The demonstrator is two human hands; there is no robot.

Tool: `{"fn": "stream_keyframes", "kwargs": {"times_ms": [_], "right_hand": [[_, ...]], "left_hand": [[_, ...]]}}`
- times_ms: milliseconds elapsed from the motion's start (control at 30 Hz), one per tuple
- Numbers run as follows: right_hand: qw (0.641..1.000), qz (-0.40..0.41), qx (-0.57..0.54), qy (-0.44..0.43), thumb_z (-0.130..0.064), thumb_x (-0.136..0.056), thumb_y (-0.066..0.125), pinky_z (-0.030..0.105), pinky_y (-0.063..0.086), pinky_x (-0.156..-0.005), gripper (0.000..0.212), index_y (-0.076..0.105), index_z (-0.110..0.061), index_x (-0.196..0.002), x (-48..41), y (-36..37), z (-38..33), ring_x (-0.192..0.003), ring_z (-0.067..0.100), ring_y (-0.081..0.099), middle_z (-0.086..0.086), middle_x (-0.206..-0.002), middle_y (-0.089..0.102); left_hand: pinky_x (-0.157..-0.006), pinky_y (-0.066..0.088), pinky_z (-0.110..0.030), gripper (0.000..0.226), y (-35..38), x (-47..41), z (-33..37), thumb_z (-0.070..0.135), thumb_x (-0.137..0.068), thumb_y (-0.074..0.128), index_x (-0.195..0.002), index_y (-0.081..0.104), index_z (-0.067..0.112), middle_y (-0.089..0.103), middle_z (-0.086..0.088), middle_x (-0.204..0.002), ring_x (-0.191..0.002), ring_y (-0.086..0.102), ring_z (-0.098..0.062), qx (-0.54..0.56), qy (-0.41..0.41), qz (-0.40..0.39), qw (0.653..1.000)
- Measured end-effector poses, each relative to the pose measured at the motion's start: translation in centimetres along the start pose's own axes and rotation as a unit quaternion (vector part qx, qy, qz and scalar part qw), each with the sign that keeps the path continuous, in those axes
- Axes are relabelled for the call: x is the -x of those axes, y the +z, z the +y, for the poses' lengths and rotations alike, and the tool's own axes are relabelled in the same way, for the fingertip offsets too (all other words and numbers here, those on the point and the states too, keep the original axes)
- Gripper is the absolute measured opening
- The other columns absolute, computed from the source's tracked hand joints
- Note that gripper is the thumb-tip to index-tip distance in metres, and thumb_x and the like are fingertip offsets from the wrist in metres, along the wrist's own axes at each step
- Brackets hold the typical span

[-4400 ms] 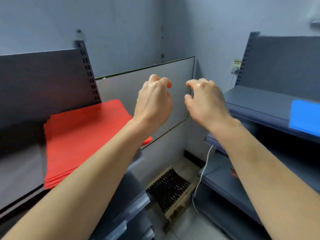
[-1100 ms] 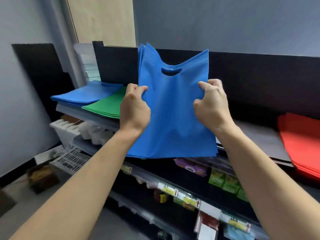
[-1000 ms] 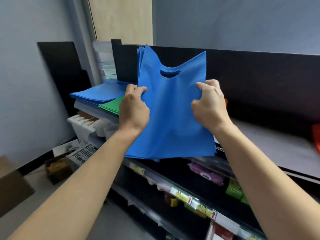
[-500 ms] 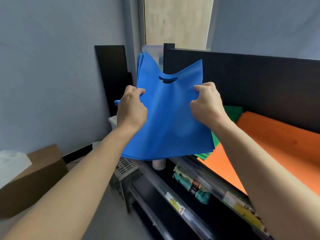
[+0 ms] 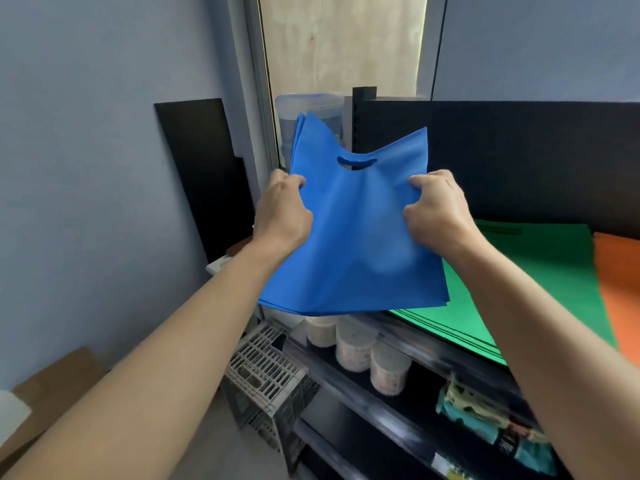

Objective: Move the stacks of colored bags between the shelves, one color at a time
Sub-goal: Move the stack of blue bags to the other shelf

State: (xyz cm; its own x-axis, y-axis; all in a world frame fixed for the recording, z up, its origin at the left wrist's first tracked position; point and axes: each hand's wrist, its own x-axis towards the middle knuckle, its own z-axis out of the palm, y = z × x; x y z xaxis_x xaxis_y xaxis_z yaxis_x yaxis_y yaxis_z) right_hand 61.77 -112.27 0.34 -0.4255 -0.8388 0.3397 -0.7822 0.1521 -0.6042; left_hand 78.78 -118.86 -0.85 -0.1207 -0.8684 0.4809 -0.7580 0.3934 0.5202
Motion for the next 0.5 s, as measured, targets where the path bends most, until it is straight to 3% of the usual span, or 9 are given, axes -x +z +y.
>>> {"fn": "stream_keyframes", "kwargs": {"times_ms": [200, 267, 300, 333, 400, 500], "right_hand": [[0.998, 0.003, 0.031, 0.046, 0.002, -0.086, 0.044, 0.036, 0.038, -0.093, 0.036, 0.051, 0.007, -0.121, -3.2, 3.0, -0.6, -0.113, 0.034, 0.048, 0.012, -0.130, 0.039], [0.998, -0.005, 0.032, 0.057, 0.003, -0.084, 0.044, 0.036, 0.040, -0.080, 0.016, 0.055, 0.005, -0.095, -4.4, 3.8, -0.3, -0.097, 0.034, 0.049, 0.014, -0.123, 0.041], [0.998, -0.008, 0.038, 0.057, 0.003, -0.082, 0.043, 0.033, 0.039, -0.067, 0.008, 0.047, 0.000, -0.076, -5.0, 4.1, -0.2, -0.084, 0.032, 0.045, 0.014, -0.116, 0.041], [0.998, -0.009, 0.042, 0.055, 0.004, -0.081, 0.043, 0.031, 0.033, -0.058, 0.019, 0.035, -0.005, -0.066, -5.8, 4.5, 0.1, -0.074, 0.027, 0.040, 0.014, -0.108, 0.039], [0.997, -0.014, 0.048, 0.052, 0.004, -0.080, 0.042, 0.030, 0.024, -0.050, 0.025, 0.027, -0.007, -0.063, -7.1, 5.4, 0.5, -0.069, 0.023, 0.033, 0.011, -0.099, 0.036], [0.996, -0.023, 0.069, 0.047, 0.004, -0.078, 0.043, 0.029, 0.025, -0.053, 0.017, 0.033, -0.004, -0.067, -8.5, 6.7, 0.8, -0.074, 0.025, 0.034, 0.011, -0.095, 0.036]], "left_hand": [[-0.099, 0.040, -0.035, 0.047, 2.4, -5.3, -2.8, -0.008, -0.085, 0.040, -0.129, 0.049, 0.005, 0.042, -0.009, -0.134, -0.117, 0.049, -0.029, 0.010, 0.027, -0.047, 0.998], [-0.099, 0.039, -0.034, 0.048, 3.3, -6.7, -3.3, -0.008, -0.085, 0.040, -0.130, 0.049, 0.005, 0.042, -0.009, -0.135, -0.119, 0.047, -0.028, 0.008, 0.025, -0.055, 0.998], [-0.100, 0.039, -0.033, 0.048, 3.7, -7.3, -3.6, -0.009, -0.085, 0.040, -0.130, 0.049, 0.005, 0.042, -0.010, -0.135, -0.119, 0.047, -0.028, 0.006, 0.025, -0.063, 0.998], [-0.100, 0.038, -0.033, 0.047, 4.1, -8.0, -3.8, -0.009, -0.085, 0.040, -0.129, 0.050, 0.004, 0.043, -0.010, -0.134, -0.119, 0.047, -0.028, 0.002, 0.027, -0.071, 0.997], [-0.101, 0.037, -0.033, 0.045, 4.8, -9.3, -4.4, -0.008, -0.085, 0.040, -0.127, 0.051, 0.004, 0.044, -0.012, -0.132, -0.119, 0.047, -0.029, -0.005, 0.030, -0.083, 0.996], [-0.105, 0.034, -0.034, 0.045, 5.9, -10.9, -5.7, -0.006, -0.085, 0.041, -0.127, 0.052, 0.005, 0.045, -0.012, -0.131, -0.119, 0.047, -0.030, -0.009, 0.029, -0.092, 0.995]]}}
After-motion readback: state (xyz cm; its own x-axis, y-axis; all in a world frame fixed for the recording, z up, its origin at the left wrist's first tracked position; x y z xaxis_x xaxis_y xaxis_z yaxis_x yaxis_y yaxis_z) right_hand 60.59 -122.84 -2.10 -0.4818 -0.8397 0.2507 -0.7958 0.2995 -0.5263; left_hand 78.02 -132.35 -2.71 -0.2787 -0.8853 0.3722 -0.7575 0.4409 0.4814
